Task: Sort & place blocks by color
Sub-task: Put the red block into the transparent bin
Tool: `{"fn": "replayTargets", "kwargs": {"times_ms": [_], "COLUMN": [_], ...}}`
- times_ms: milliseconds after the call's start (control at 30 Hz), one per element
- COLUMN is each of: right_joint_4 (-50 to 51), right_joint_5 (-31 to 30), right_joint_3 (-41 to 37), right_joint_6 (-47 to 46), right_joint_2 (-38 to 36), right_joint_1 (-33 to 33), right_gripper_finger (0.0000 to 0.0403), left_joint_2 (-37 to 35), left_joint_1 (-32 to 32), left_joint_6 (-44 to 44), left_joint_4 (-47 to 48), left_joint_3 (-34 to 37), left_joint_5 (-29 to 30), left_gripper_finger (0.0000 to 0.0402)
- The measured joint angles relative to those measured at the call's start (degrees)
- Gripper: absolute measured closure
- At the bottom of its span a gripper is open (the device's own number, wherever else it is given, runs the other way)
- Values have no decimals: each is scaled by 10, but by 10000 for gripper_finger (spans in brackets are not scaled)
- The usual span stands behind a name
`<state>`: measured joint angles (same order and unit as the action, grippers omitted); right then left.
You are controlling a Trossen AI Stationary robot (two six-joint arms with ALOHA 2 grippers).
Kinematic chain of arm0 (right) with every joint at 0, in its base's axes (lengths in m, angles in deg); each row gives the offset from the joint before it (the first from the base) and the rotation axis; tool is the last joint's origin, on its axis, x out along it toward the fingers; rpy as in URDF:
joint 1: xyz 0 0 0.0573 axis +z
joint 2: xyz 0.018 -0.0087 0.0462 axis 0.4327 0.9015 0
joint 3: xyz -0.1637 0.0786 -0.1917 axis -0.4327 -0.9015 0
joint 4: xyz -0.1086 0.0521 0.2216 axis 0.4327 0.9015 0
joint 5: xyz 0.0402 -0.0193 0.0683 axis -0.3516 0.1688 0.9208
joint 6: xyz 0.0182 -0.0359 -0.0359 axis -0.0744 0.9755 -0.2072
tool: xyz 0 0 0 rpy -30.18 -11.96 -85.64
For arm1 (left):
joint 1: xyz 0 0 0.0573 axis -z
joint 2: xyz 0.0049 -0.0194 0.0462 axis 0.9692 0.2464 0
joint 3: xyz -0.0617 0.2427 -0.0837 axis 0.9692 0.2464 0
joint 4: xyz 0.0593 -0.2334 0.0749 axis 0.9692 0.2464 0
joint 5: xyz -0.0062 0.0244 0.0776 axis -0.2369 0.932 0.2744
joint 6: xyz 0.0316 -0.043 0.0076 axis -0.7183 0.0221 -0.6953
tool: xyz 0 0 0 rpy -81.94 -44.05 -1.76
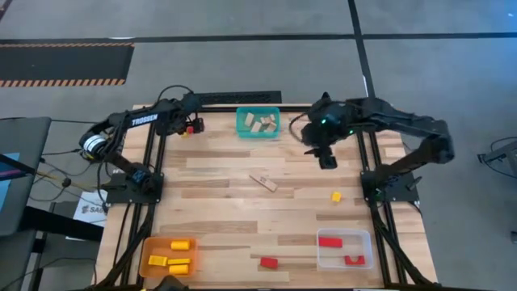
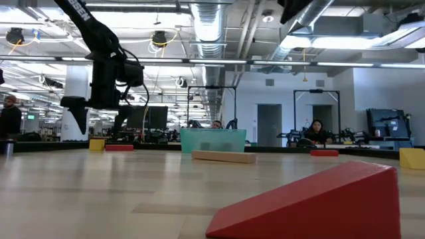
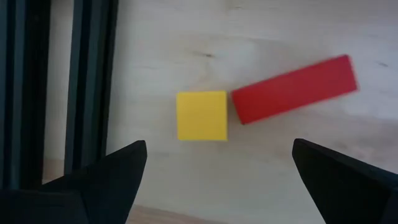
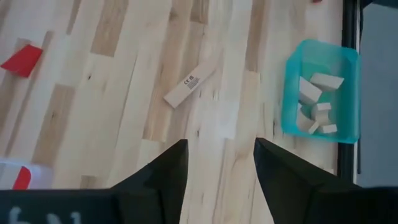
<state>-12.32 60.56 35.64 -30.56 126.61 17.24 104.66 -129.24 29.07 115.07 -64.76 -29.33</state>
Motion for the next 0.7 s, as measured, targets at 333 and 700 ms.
{"fn": "replayTargets", "kwargs": {"times_ms": [333, 700], "right_joint_4": [-53, -62], "right_joint_5": [65, 79], "right_joint_3": [-114, -119], "right_joint_6": [23, -14], "right_joint_2": [-60, -42], "right_joint_1": [-101, -96], "right_gripper_finger": [225, 245], "left_joint_2": [21, 16], "left_joint_1": [-26, -30], "left_joint_6": [42, 31], "left_joint_4": [-39, -84], "left_joint_3": [0, -1], "left_joint_5": [13, -21], "left_gripper_finger": [14, 79]}}
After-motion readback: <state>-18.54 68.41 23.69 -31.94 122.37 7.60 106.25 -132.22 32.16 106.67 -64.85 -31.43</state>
